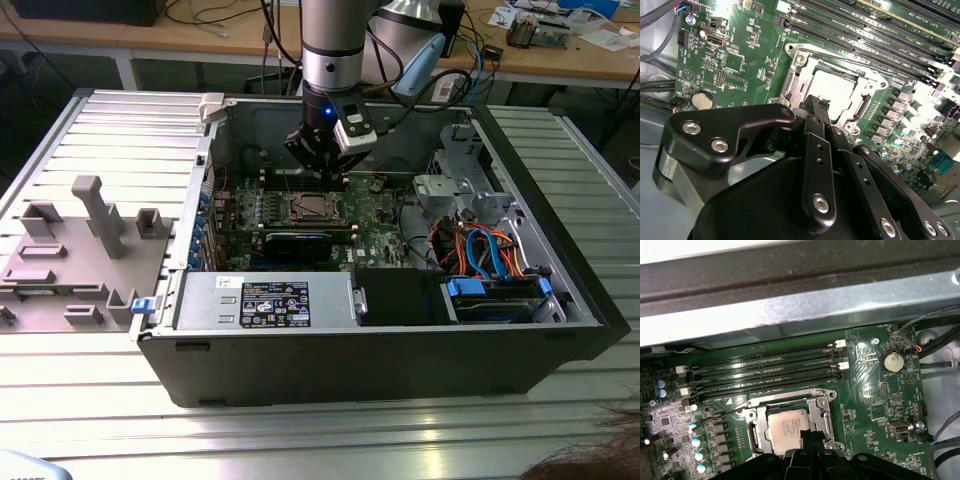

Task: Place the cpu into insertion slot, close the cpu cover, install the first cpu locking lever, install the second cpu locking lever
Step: 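Install the first cpu locking lever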

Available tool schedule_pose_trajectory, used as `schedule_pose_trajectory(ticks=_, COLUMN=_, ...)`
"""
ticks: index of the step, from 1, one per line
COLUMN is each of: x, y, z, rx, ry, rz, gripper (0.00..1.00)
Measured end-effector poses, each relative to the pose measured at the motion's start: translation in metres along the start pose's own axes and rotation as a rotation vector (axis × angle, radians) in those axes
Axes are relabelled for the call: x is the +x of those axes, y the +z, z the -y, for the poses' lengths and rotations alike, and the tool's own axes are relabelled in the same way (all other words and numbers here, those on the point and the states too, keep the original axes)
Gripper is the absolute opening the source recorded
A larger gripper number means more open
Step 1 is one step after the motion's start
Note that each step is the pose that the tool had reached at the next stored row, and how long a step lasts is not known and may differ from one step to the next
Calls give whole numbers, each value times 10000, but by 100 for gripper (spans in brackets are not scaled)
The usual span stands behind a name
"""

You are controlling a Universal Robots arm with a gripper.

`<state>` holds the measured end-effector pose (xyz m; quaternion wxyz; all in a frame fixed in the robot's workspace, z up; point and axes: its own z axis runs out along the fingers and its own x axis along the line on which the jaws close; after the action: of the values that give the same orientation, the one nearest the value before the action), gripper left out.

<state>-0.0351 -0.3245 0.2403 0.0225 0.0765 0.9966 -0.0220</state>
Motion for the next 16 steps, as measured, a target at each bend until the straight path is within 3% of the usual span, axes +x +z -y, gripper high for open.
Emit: schedule_pose_trajectory(ticks=16, x=0, y=0, z=0, rx=-14, ry=-300, rz=12, gripper=11)
